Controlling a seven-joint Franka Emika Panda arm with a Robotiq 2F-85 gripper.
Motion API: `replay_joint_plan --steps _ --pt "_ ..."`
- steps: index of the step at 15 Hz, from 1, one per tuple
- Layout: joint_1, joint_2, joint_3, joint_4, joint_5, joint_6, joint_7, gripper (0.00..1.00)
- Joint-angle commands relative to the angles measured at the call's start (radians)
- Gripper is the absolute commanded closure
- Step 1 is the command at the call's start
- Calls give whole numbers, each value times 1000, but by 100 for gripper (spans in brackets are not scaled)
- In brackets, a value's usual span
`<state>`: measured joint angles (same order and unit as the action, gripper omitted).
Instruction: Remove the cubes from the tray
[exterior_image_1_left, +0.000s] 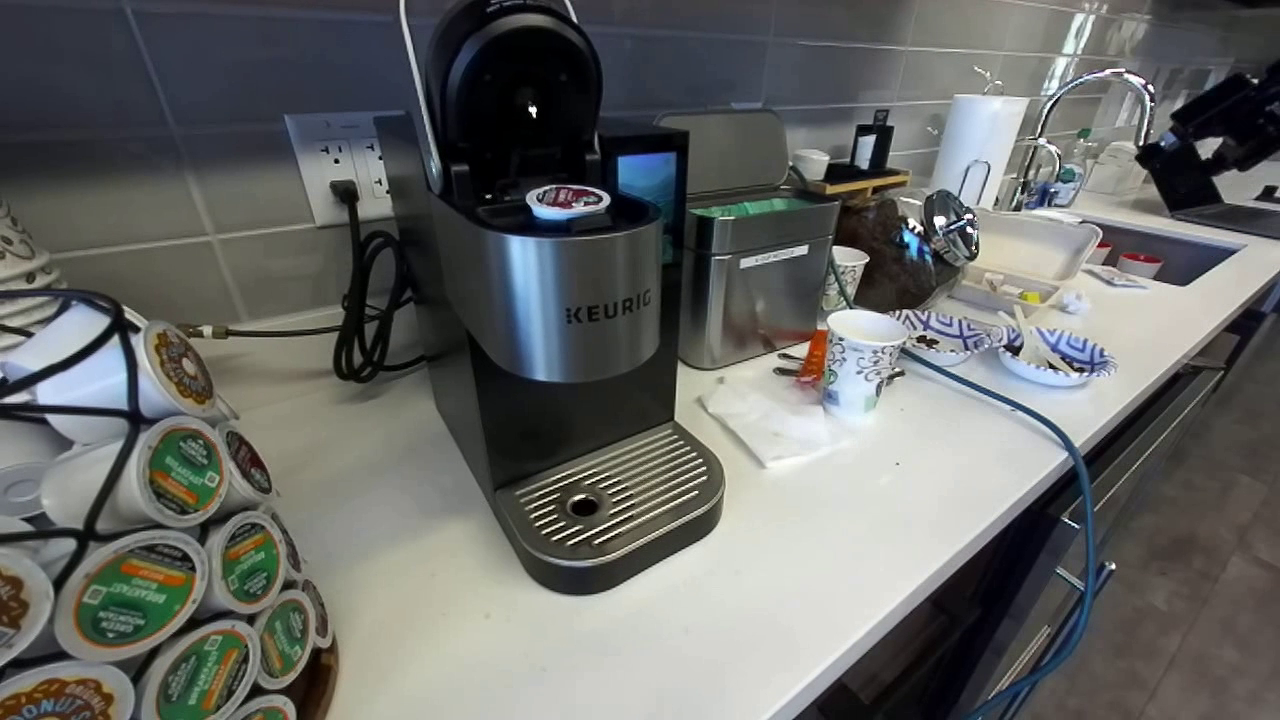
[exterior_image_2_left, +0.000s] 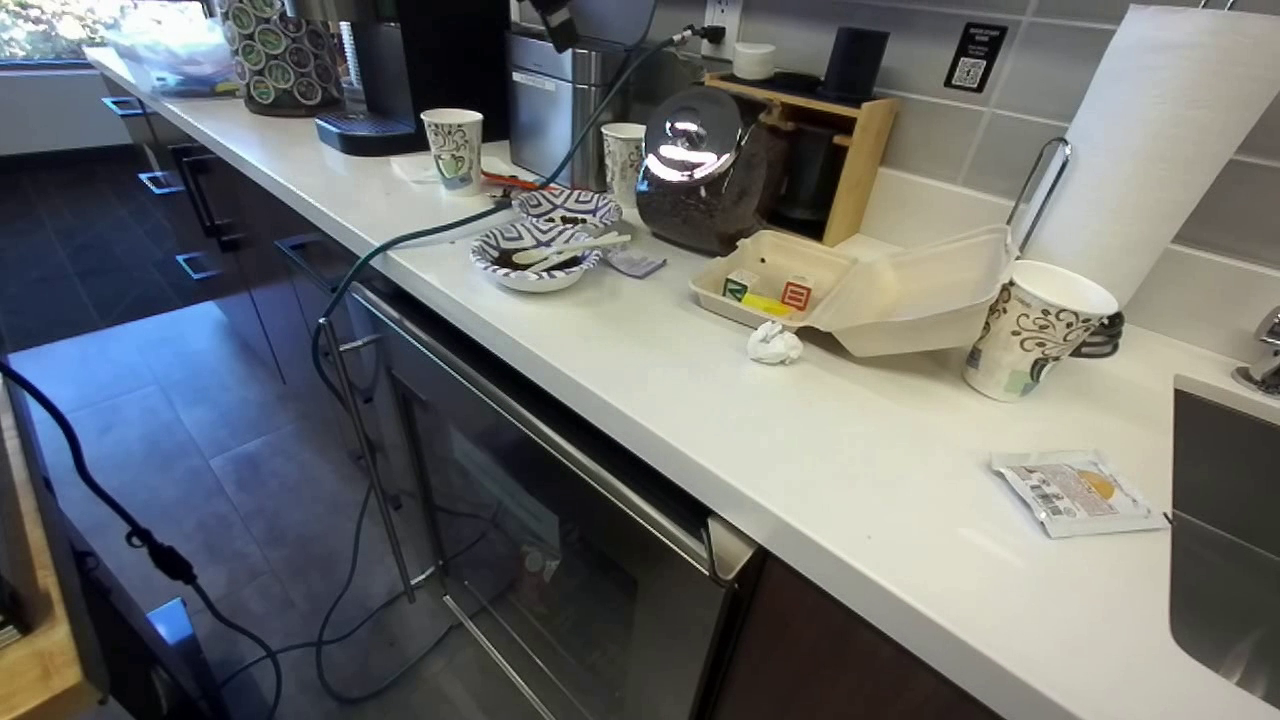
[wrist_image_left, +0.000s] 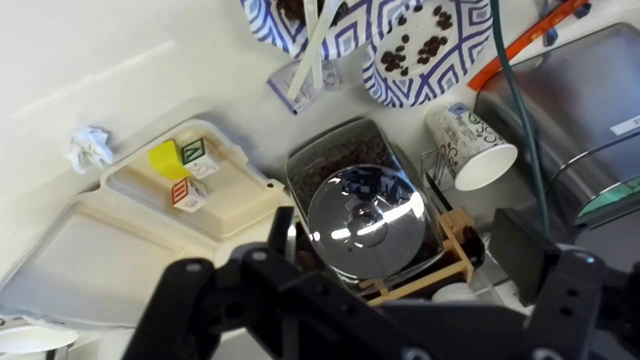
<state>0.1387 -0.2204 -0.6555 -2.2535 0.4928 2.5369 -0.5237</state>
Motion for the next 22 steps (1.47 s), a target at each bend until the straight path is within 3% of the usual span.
replay_joint_plan --steps 1,4,8,12,16,17,18,22 --pt "-83 30 70 32 27 -22 -17 0" --pt "-114 14 119 3 64 -32 -32 0" --pt "-182 220 191 102 52 42 -5 0" --pt "-307 406 269 236 -34 24 14 0" --pt "-439 514 339 368 -176 12 -40 0" --pt "-468 533 362 398 -184 1 -54 0" --pt "-467 478 380 318 -182 43 -8 0" --pt "-498 491 410 338 -185 42 -11 0"
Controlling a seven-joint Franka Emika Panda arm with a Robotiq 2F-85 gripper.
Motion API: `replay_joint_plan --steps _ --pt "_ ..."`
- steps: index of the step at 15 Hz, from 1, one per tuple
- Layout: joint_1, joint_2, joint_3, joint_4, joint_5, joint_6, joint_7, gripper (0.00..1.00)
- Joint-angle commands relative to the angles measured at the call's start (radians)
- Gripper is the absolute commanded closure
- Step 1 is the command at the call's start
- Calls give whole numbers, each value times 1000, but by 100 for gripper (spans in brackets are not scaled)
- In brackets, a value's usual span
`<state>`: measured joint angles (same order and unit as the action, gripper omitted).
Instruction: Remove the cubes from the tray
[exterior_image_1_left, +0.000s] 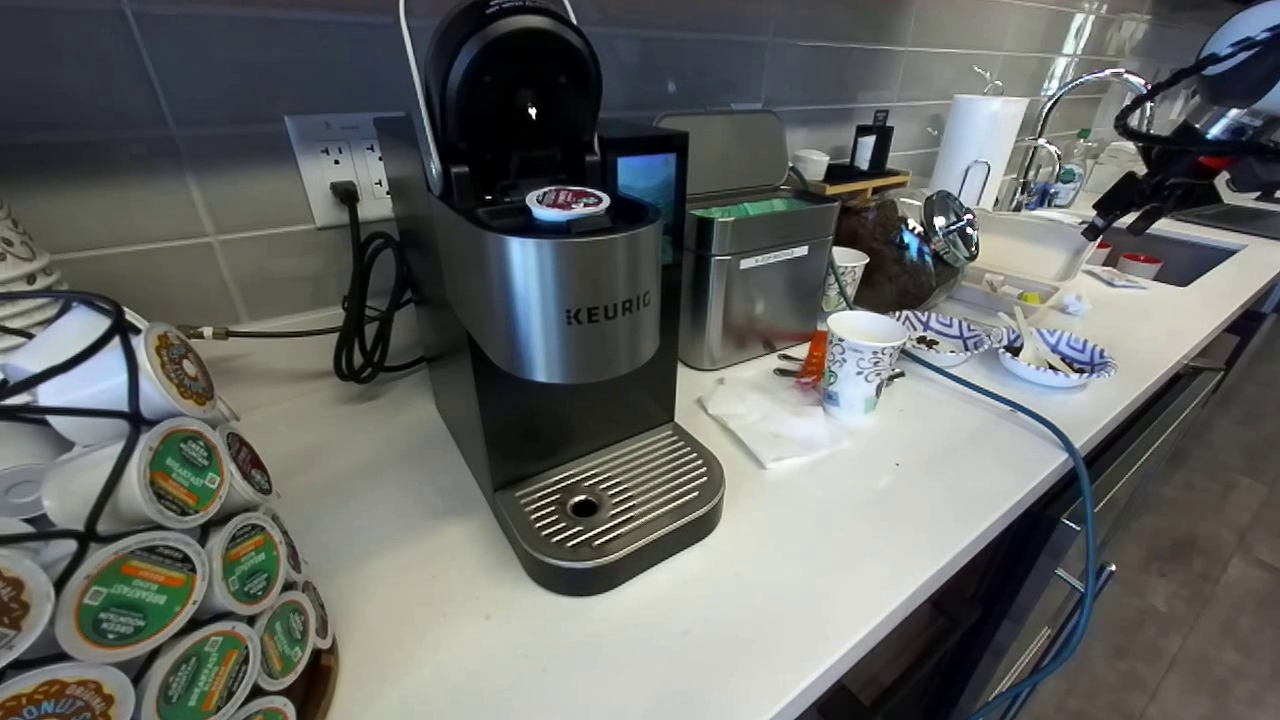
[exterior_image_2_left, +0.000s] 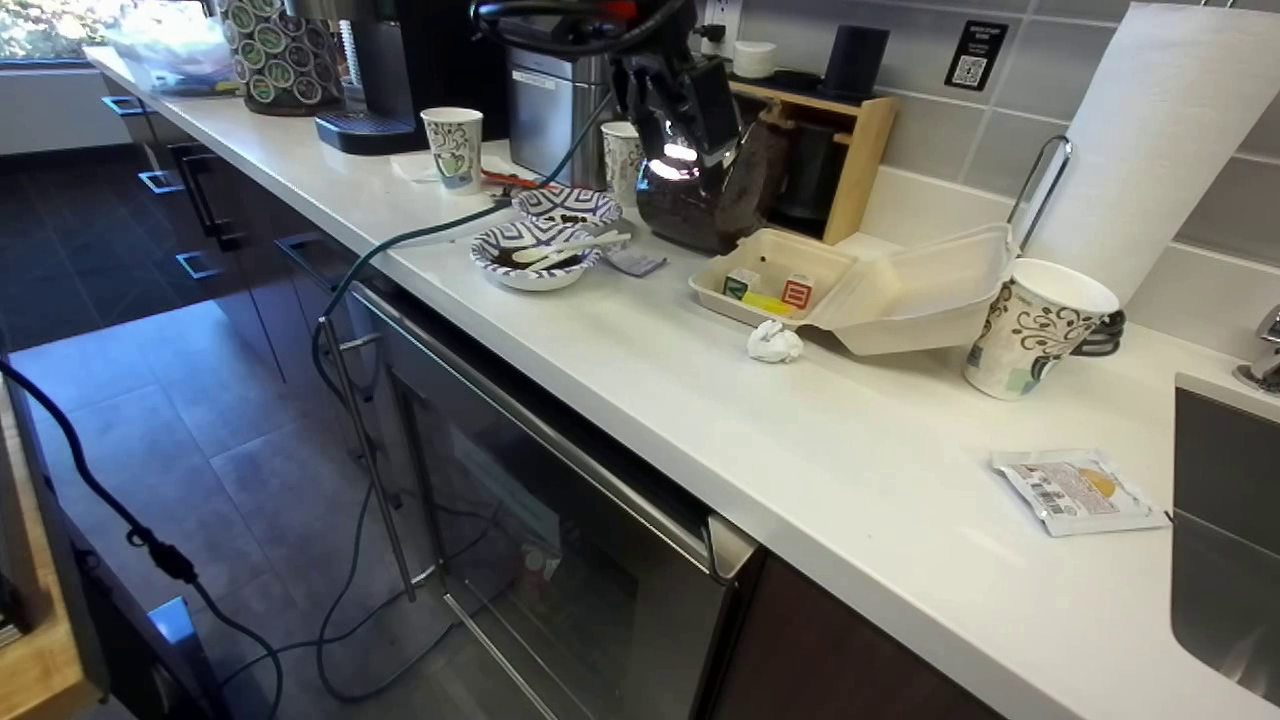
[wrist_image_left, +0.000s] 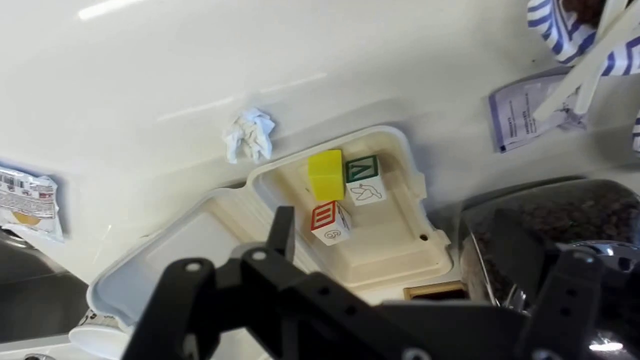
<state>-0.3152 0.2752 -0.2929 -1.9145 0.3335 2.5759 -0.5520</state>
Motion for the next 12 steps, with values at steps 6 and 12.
replay_joint_plan --steps 6,12 --pt "-122 172 153 169 31 82 -98 0" --pt "-227 323 247 328 6 -15 -152 0"
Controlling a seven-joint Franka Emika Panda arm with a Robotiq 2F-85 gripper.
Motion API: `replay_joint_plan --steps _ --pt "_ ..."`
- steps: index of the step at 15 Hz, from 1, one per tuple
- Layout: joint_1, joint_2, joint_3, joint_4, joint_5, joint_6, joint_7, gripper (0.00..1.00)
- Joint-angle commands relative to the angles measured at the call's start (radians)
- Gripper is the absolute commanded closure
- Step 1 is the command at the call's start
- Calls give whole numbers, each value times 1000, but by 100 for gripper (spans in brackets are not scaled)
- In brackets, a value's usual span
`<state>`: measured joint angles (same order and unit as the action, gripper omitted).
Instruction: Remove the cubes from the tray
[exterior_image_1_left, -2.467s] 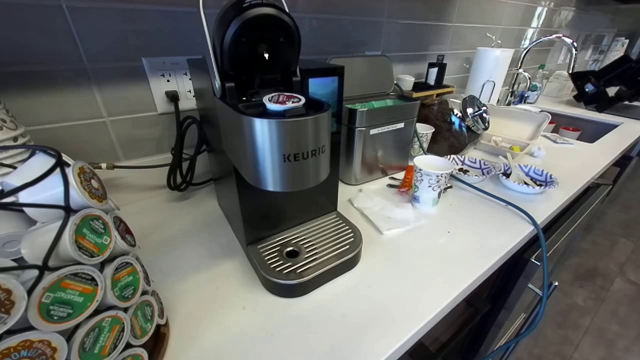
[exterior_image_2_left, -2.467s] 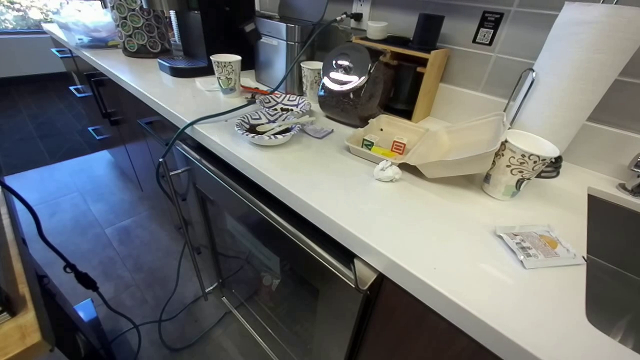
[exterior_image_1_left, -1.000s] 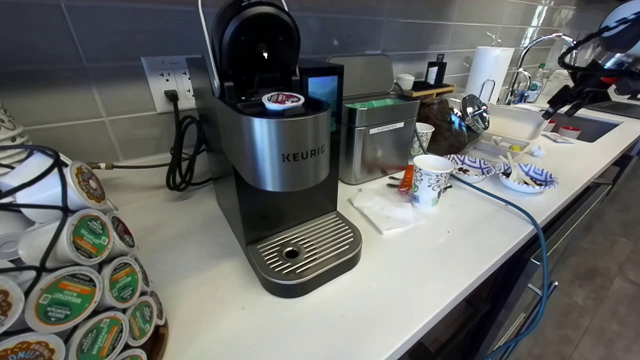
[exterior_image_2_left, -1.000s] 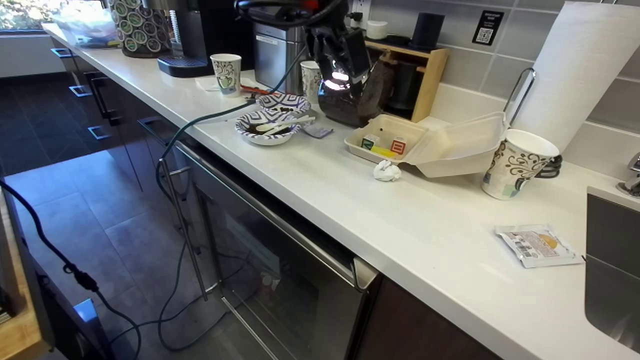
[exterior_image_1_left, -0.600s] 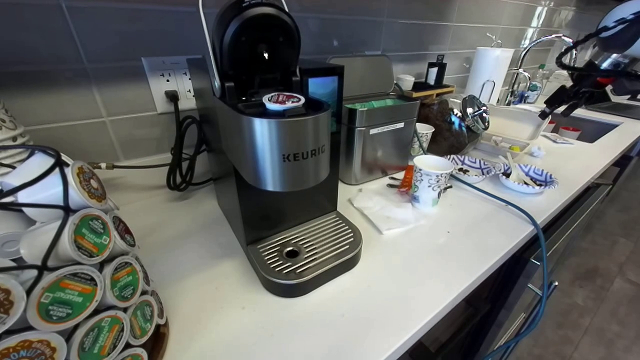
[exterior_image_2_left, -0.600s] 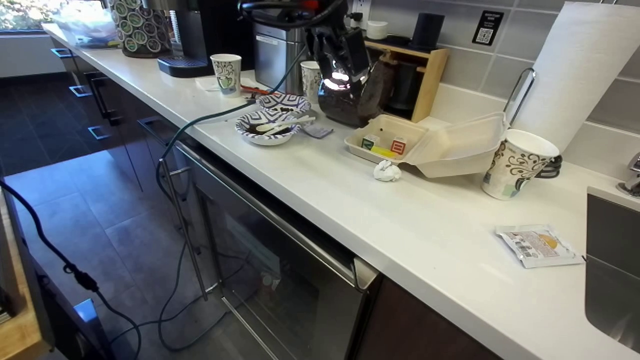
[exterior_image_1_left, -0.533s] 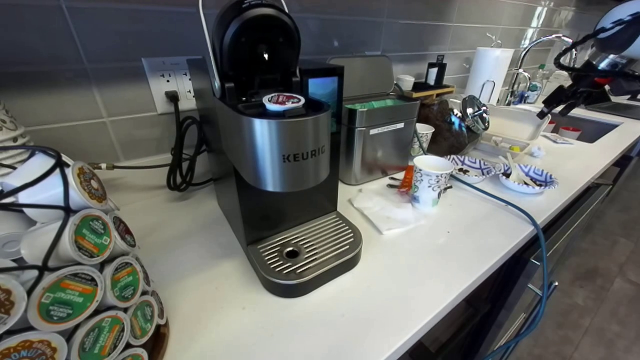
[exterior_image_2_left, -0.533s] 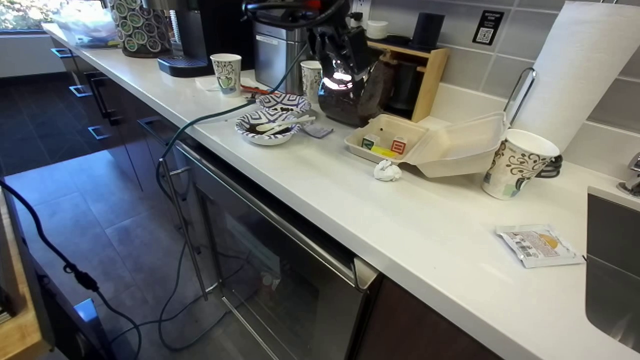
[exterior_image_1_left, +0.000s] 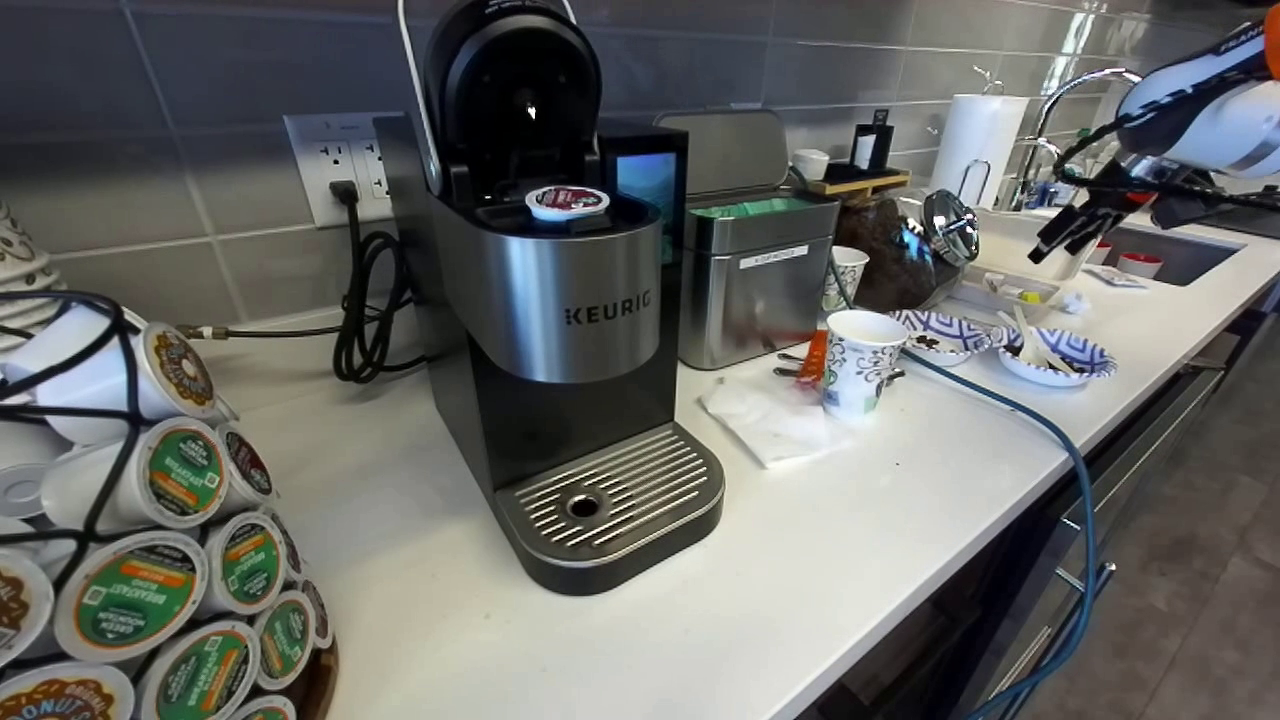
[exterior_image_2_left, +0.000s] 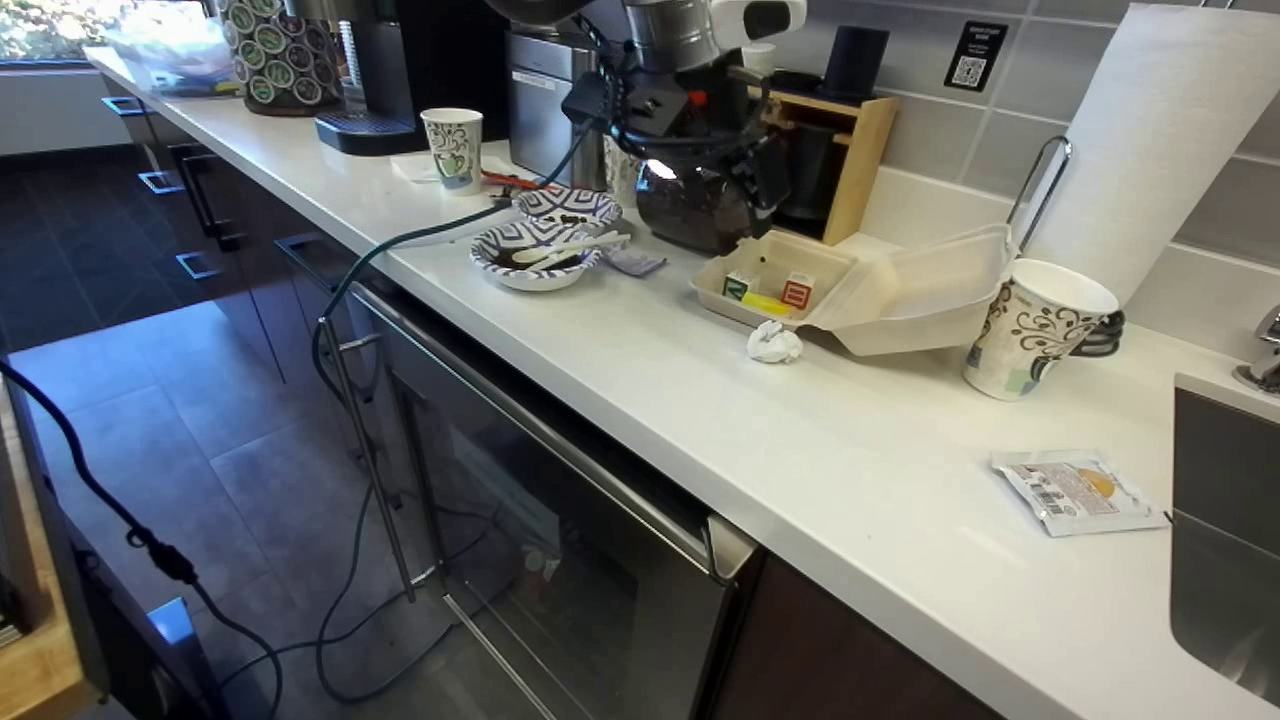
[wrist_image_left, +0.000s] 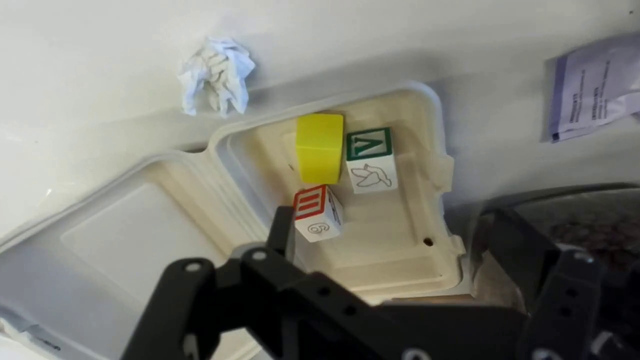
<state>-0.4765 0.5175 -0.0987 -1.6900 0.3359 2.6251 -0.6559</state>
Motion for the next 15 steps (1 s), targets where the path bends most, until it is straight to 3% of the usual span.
replay_joint_plan --steps 1,13,15 --pt "-80 100 65 128 2 -83 -59 0" --pt "-98 281 105 305 -52 -45 -105 0" --pt "-102 295 105 322 -60 -52 -102 4"
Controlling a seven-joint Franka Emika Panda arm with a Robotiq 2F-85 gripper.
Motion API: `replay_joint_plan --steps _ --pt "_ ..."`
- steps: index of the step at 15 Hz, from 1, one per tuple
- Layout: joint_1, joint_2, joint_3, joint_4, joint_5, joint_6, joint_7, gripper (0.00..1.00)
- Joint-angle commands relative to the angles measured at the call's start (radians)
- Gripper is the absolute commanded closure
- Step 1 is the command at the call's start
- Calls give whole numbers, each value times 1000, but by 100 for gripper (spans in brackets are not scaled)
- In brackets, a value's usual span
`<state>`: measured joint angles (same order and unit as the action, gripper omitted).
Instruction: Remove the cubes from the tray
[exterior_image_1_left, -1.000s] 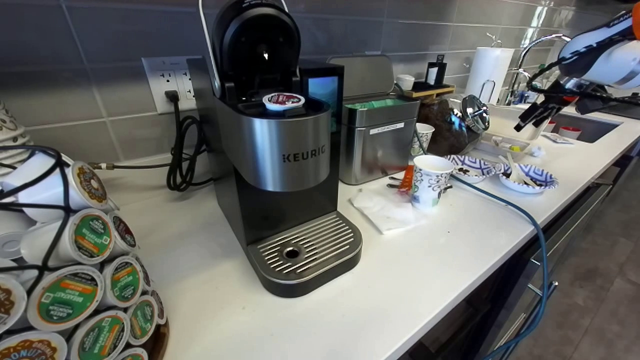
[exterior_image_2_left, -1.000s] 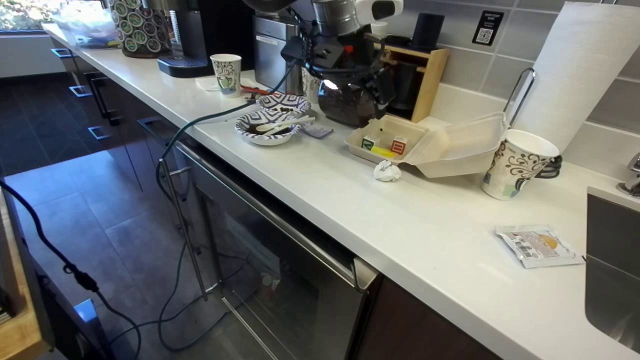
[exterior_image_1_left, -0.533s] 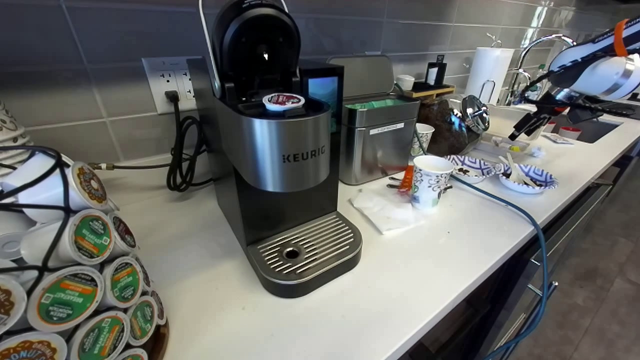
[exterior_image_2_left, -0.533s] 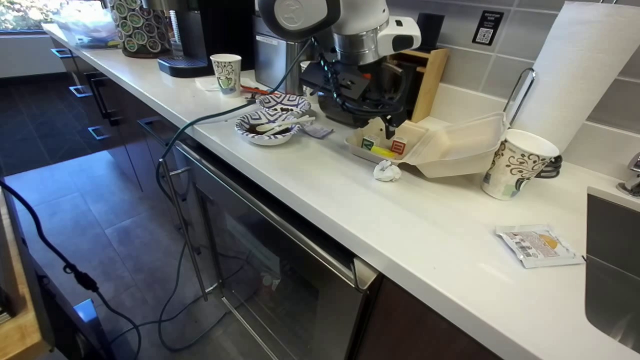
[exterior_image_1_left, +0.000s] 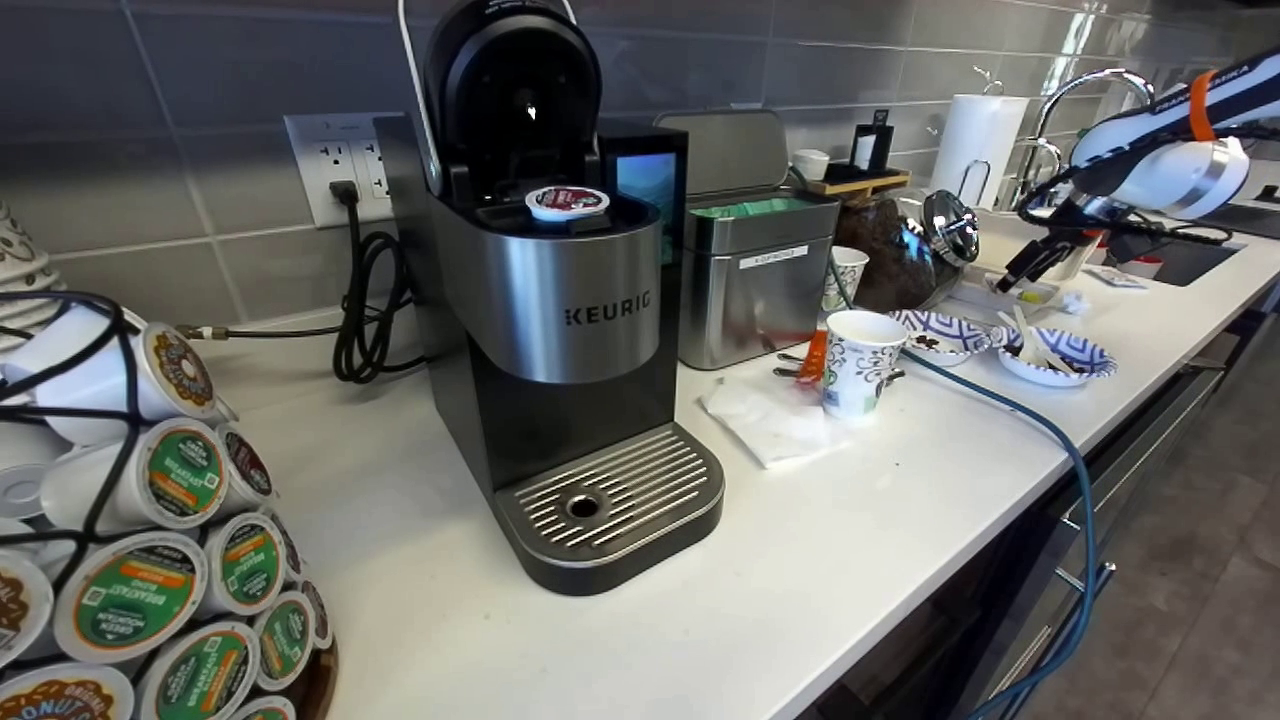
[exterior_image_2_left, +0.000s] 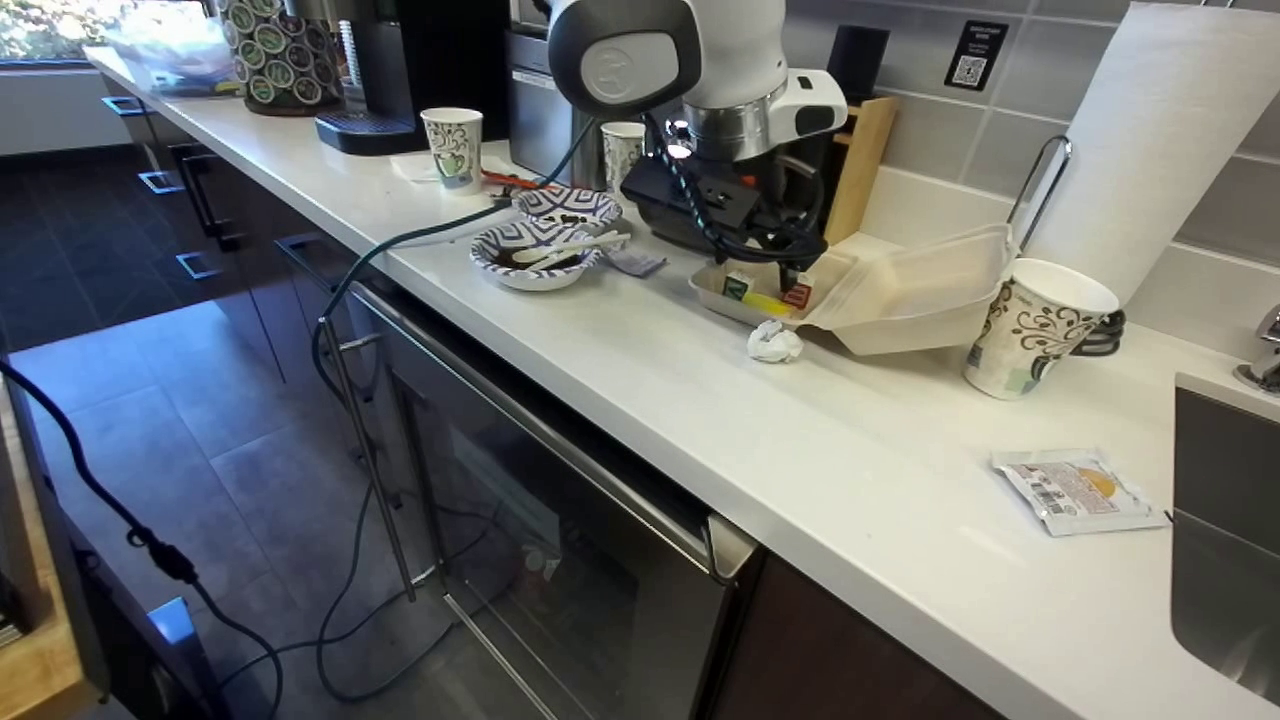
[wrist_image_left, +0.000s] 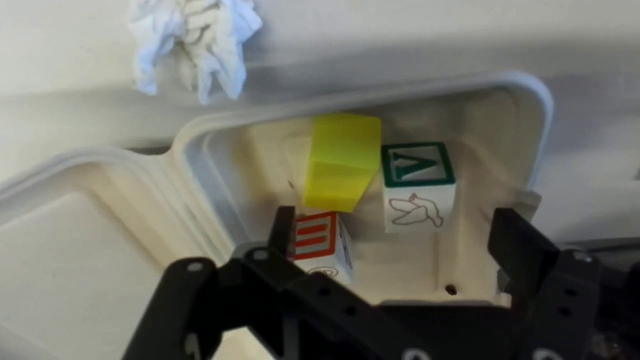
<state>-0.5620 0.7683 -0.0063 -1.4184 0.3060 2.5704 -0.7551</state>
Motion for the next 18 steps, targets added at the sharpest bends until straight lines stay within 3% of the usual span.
replay_joint_plan --steps 1,3,4,6,10,13,18 --pt "-19 50 12 54 -34 4 -2 4" --pt "-23 61 12 66 -42 1 0 10" --pt "-24 64 13 70 -46 -4 1 29" --pt "-28 66 16 73 -51 -8 -2 35" --pt "-29 38 26 60 -50 -14 -5 66" --pt "-6 -55 5 -19 -34 -16 -11 88" --pt "-7 -204 1 -140 -21 -1 0 91"
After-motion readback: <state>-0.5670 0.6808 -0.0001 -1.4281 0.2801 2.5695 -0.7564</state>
